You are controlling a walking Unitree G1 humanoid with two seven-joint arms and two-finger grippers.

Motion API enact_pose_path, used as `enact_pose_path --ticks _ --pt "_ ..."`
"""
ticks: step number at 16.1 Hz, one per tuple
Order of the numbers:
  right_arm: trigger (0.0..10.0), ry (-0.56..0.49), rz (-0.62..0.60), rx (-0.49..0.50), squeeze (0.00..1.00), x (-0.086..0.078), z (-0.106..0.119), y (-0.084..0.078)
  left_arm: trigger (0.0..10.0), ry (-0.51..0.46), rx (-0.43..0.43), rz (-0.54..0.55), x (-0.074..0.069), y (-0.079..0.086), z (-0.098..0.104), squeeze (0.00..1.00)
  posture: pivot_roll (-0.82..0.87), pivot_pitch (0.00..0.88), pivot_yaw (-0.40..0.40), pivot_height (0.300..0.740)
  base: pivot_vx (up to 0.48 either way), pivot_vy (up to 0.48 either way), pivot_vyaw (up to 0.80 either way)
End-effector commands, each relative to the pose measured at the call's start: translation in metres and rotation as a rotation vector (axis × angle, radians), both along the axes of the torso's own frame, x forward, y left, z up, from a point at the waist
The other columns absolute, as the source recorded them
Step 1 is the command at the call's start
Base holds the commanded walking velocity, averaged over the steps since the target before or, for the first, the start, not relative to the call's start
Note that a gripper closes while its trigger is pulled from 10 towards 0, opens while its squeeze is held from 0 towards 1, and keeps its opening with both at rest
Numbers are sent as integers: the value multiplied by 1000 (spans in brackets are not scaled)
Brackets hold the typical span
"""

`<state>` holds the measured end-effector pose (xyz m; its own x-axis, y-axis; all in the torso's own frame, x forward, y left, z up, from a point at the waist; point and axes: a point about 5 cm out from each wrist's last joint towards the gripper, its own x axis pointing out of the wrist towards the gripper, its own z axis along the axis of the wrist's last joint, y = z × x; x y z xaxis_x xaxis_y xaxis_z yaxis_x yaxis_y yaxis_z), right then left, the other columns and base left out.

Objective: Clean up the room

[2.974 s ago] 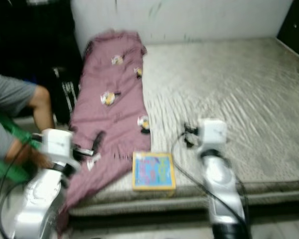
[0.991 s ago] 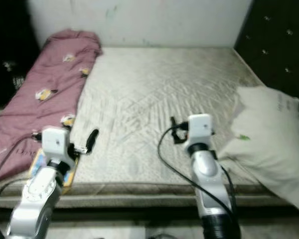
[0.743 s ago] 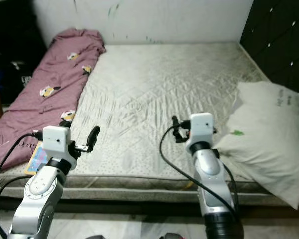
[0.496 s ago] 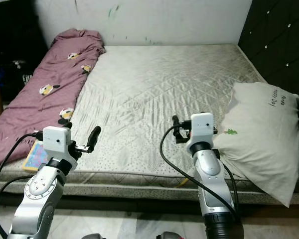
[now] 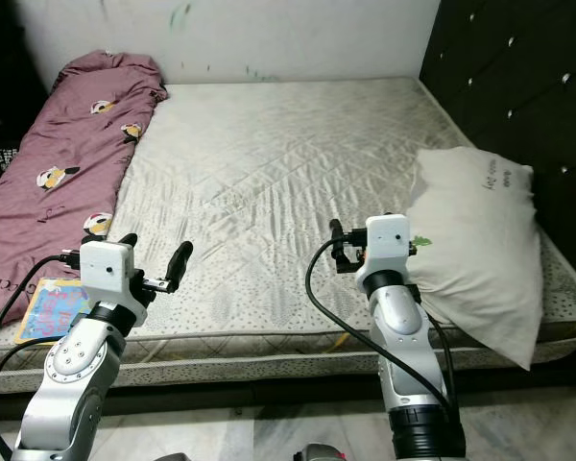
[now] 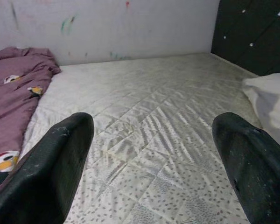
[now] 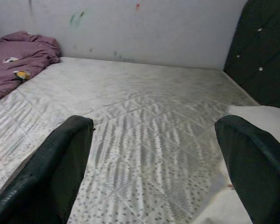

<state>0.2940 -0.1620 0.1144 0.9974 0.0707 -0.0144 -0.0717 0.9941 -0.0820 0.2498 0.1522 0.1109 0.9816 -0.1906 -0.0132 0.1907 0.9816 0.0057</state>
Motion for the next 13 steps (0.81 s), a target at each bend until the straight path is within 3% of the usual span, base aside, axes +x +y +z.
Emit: enact_pose_path --ticks 1,4,13 --pt "10000 -4 1 4 0 0 1 1 10000 0 11 6 0 3 1 0 -30 0 22 740 0 0 0" --pt "10000 -4 0 1 0 0 1 0 10000 -1 11 7 0 3 1 0 -30 0 21 740 0 0 0" --pt "10000 6 1 -13 0 -1 -2 0 10000 -5 13 5 1 1 1 0 -31 0 19 740 0 -344 0"
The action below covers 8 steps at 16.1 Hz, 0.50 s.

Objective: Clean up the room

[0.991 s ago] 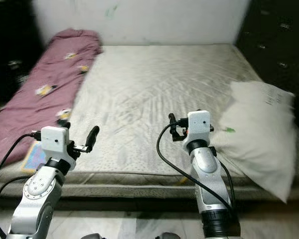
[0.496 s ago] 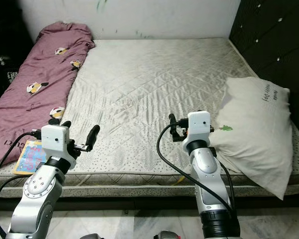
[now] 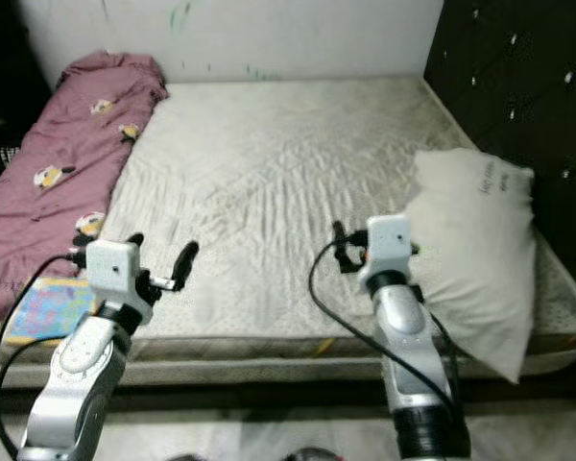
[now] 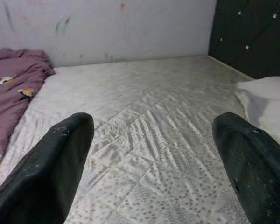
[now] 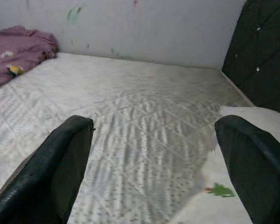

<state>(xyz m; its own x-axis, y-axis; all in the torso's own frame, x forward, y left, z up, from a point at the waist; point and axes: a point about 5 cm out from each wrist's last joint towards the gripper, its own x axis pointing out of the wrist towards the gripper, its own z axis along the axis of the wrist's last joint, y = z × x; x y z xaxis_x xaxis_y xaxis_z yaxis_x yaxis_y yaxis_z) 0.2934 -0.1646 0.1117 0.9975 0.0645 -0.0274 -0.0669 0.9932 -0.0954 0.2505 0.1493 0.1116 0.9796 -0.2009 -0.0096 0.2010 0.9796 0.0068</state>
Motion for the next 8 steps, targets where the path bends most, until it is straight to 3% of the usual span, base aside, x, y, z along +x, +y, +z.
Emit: enact_pose_path --ticks 1,5,8 --pt "10000 -6 7 2 0 0 1 3 10000 -1 14 16 0 4 0 0 -32 0 19 740 0 -337 0" --pt "10000 -3 5 1 0 -1 0 2 10000 -20 -7 46 1 7 2 0 -29 0 15 740 0 0 0" --pt "10000 -19 -20 26 0 -7 -1 -3 10000 -28 13 142 0 19 1 0 -29 0 16 740 0 0 0"
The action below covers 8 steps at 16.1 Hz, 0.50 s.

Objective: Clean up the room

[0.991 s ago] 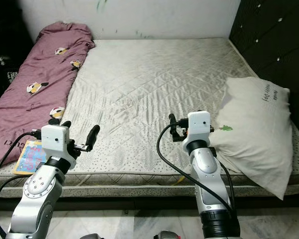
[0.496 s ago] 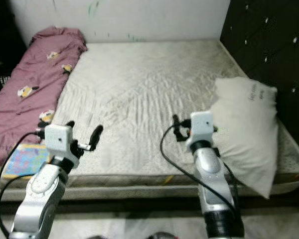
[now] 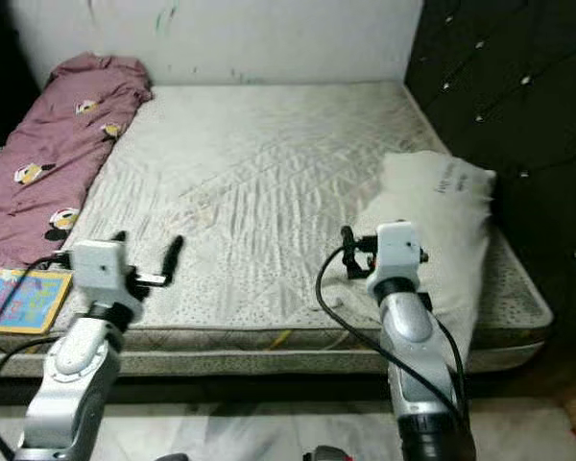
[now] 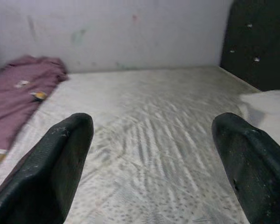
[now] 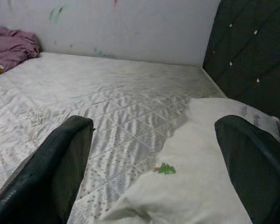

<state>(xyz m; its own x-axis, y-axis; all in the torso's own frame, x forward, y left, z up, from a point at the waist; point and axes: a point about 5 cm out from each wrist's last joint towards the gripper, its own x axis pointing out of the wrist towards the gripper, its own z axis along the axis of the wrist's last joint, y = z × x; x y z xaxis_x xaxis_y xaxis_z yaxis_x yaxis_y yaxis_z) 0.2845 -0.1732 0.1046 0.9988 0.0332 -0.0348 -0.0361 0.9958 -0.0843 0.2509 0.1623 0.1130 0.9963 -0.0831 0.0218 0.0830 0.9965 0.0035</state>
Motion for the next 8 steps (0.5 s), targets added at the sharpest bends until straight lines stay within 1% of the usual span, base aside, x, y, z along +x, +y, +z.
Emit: enact_pose_path --ticks 1,2,3,4,6,8 --pt "10000 -22 -10 16 0 -5 1 2 10000 25 19 54 -4 13 -7 0 -27 0 17 740 0 0 0" --pt "10000 -15 -18 15 0 -8 -2 1 10000 31 18 59 -5 14 -8 0 -28 0 16 740 0 0 0" --pt "10000 8 -48 16 0 -16 -12 -1 10000 47 0 63 -8 15 -13 0 -22 0 21 740 0 0 0" --pt "10000 18 -62 21 0 -18 -15 -2 10000 52 -8 64 -8 15 -16 0 -22 0 22 740 0 0 0" --pt "10000 9 -63 10 0 -14 -14 -2 10000 39 -8 40 -7 13 -15 0 -23 0 27 740 0 0 0" --pt "10000 7 -60 4 0 -13 -14 -1 10000 30 -16 27 -5 11 -13 0 -19 0 25 740 266 0 0"
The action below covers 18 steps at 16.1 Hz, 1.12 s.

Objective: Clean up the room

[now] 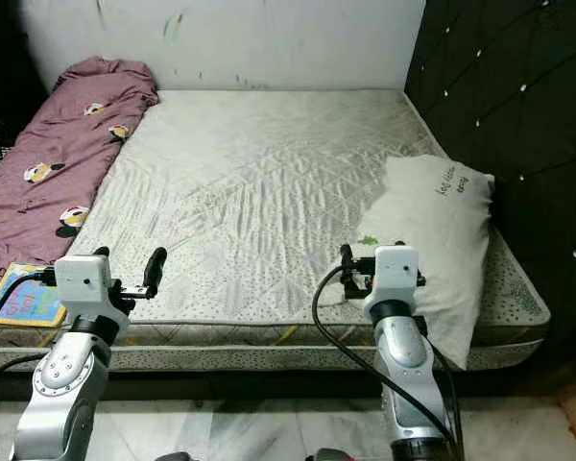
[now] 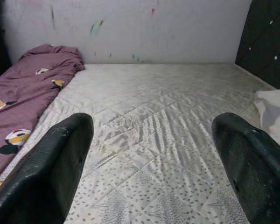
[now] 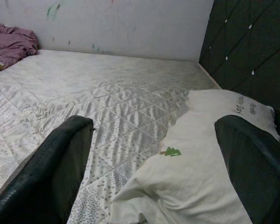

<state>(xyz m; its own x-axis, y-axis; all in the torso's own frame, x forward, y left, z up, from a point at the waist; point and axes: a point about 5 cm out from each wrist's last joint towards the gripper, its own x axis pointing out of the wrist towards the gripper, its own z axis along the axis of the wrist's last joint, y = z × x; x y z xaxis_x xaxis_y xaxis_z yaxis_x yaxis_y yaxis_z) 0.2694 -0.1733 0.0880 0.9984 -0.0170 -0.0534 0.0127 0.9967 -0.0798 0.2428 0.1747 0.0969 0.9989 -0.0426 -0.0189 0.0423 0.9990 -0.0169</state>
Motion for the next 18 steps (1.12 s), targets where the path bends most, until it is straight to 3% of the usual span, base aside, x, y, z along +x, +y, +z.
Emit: enact_pose_path --ticks 1,10,15,18 --pt "10000 -12 -10 -1 0 3 2 -1 10000 -12 2 -14 3 -1 3 0 -19 0 24 740 281 0 0" --pt "10000 -15 -6 -10 0 6 1 1 10000 -22 5 -45 5 -3 3 0 -20 0 26 740 280 0 0" --pt "10000 -7 -4 -15 0 6 -1 1 10000 -8 35 -17 6 -3 0 0 -17 0 37 740 0 0 0" --pt "10000 13 -16 -5 0 6 -5 0 10000 18 37 -1 6 -2 -4 0 -19 0 51 740 0 0 -800"
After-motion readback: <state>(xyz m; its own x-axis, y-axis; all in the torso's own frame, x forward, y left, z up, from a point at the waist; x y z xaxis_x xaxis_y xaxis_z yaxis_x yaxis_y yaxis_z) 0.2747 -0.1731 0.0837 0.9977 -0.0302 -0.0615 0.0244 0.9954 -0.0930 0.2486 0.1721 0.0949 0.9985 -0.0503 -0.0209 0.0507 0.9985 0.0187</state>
